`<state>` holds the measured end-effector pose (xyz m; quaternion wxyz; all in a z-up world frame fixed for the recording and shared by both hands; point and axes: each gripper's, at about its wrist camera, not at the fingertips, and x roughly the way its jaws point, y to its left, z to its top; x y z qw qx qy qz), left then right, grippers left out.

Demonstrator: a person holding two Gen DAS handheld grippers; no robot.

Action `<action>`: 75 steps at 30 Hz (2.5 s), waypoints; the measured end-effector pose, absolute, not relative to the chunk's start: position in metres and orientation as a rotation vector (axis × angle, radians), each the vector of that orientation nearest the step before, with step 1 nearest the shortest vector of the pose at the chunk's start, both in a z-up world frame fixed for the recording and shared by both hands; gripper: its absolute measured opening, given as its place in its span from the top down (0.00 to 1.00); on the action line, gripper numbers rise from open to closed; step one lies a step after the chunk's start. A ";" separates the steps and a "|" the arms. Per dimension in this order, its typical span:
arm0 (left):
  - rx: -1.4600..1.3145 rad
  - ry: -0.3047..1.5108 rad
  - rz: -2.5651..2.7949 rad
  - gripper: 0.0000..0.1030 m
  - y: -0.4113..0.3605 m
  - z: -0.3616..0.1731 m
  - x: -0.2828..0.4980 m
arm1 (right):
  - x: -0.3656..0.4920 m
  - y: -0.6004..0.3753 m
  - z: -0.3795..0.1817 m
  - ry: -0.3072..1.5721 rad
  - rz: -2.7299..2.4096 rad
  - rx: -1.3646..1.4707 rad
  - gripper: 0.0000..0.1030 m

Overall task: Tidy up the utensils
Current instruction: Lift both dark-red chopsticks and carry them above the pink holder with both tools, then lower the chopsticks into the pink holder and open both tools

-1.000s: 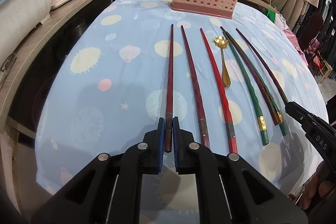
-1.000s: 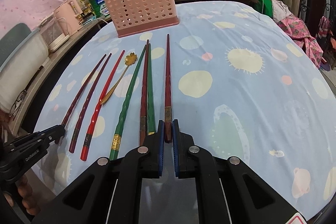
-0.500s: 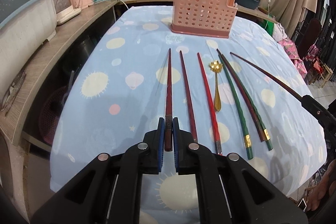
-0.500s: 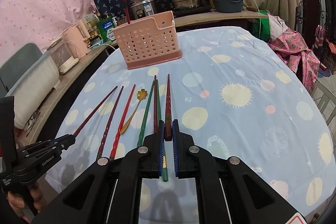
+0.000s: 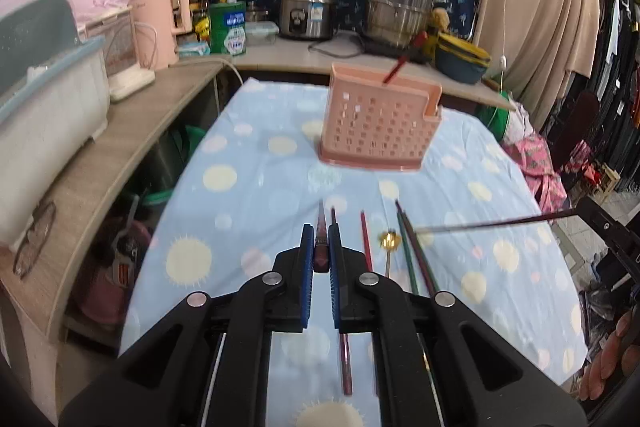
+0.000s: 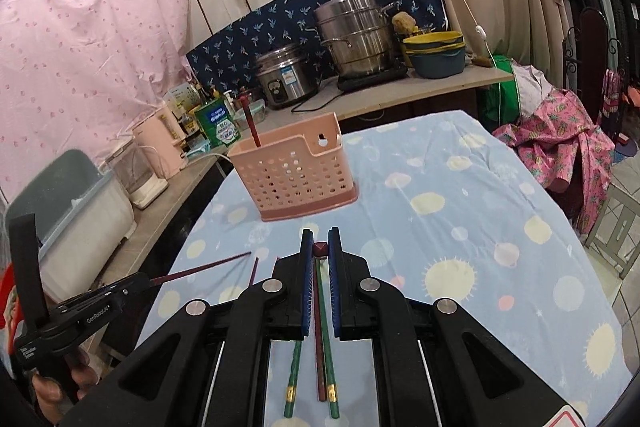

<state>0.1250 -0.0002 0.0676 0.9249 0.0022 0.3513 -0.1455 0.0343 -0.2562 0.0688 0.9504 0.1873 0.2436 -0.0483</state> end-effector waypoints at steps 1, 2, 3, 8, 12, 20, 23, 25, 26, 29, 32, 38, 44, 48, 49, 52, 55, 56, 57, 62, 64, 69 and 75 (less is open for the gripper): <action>0.000 0.709 -0.299 0.93 0.000 0.074 0.128 | 0.037 -0.257 0.074 0.485 -0.101 0.375 0.93; -0.006 0.698 -0.301 0.93 0.000 0.080 0.132 | 0.040 -0.259 0.079 0.476 -0.106 0.369 0.93; -0.010 0.688 -0.303 0.93 0.000 0.085 0.135 | 0.043 -0.259 0.082 0.469 -0.109 0.364 0.93; -0.013 0.637 -0.304 0.93 -0.003 0.112 0.155 | 0.059 -0.264 0.102 0.439 -0.112 0.346 0.93; -0.018 0.602 -0.308 0.93 -0.008 0.132 0.171 | 0.073 -0.267 0.115 0.417 -0.119 0.329 0.93; -0.036 0.502 -0.309 0.93 -0.017 0.185 0.204 | 0.108 -0.285 0.156 0.314 -0.114 0.351 0.93; -0.067 0.429 -0.308 0.93 -0.019 0.210 0.217 | 0.122 -0.290 0.175 0.248 -0.118 0.352 0.93; -0.092 0.390 -0.314 0.93 -0.021 0.224 0.227 | 0.134 -0.294 0.187 0.205 -0.112 0.360 0.93; -0.104 0.367 -0.315 0.93 -0.022 0.231 0.233 | 0.140 -0.295 0.193 0.184 -0.109 0.365 0.93; -0.136 0.313 -0.306 0.93 -0.026 0.243 0.249 | 0.158 -0.299 0.205 0.123 -0.113 0.367 0.93; -0.152 0.288 -0.314 0.93 -0.034 0.247 0.264 | 0.179 -0.303 0.207 0.096 -0.110 0.390 0.93; -0.139 0.286 -0.305 0.93 -0.053 0.233 0.294 | 0.223 -0.309 0.190 0.146 -0.083 0.439 0.93; -0.110 0.377 -0.298 0.93 -0.062 0.197 0.321 | 0.250 -0.302 0.155 0.243 -0.077 0.428 0.93; -0.103 0.431 -0.293 0.93 -0.063 0.175 0.329 | 0.259 -0.299 0.135 0.293 -0.082 0.424 0.93; -0.102 0.441 -0.295 0.93 -0.063 0.172 0.330 | 0.260 -0.298 0.131 0.302 -0.083 0.421 0.93; -0.103 0.461 -0.298 0.93 -0.061 0.164 0.331 | 0.259 -0.297 0.124 0.320 -0.083 0.418 0.89; -0.099 0.452 -0.283 0.78 -0.059 0.161 0.325 | 0.252 -0.293 0.124 0.312 -0.100 0.408 0.69; -0.101 0.450 -0.279 0.62 -0.057 0.161 0.322 | 0.249 -0.293 0.125 0.305 -0.105 0.406 0.65; -0.103 0.448 -0.278 0.54 -0.056 0.161 0.319 | 0.245 -0.292 0.126 0.300 -0.110 0.402 0.60; -0.093 0.461 -0.288 0.41 -0.051 0.162 0.297 | 0.228 -0.287 0.129 0.320 -0.094 0.398 0.58; -0.081 0.470 -0.294 0.41 -0.050 0.161 0.287 | 0.218 -0.282 0.127 0.333 -0.088 0.394 0.58; -0.048 0.527 -0.318 0.40 -0.048 0.147 0.254 | 0.186 -0.271 0.113 0.389 -0.063 0.410 0.58; -0.014 0.605 -0.322 0.40 -0.046 0.122 0.214 | 0.144 -0.258 0.085 0.467 -0.047 0.427 0.58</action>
